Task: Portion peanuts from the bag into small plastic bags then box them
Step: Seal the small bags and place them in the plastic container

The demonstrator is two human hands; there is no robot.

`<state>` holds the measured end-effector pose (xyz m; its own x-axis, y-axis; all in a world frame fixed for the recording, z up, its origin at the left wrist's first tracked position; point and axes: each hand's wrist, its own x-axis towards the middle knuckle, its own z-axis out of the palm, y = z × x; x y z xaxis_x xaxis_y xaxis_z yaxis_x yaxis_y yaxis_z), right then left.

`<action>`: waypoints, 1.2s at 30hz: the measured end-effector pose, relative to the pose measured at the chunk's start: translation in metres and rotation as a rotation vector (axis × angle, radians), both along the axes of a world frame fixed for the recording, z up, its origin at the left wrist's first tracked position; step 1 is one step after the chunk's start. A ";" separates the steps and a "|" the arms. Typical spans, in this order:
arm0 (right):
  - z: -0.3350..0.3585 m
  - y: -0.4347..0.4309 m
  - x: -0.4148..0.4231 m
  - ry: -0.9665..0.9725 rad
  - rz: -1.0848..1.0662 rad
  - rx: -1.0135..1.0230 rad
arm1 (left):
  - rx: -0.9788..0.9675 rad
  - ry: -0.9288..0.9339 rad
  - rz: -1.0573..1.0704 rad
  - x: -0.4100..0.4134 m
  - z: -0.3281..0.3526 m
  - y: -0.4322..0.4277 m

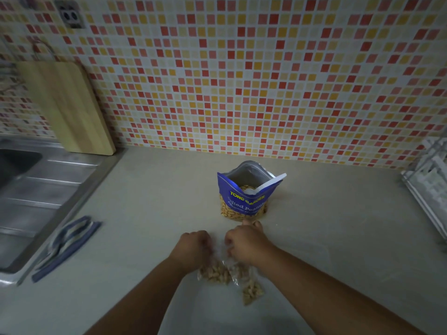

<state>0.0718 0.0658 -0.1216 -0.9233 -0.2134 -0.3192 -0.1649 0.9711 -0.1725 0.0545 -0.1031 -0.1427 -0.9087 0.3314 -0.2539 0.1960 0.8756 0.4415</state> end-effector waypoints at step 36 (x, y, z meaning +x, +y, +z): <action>0.009 0.012 -0.009 -0.124 0.051 -0.079 | 0.614 -0.334 0.333 0.006 -0.001 -0.016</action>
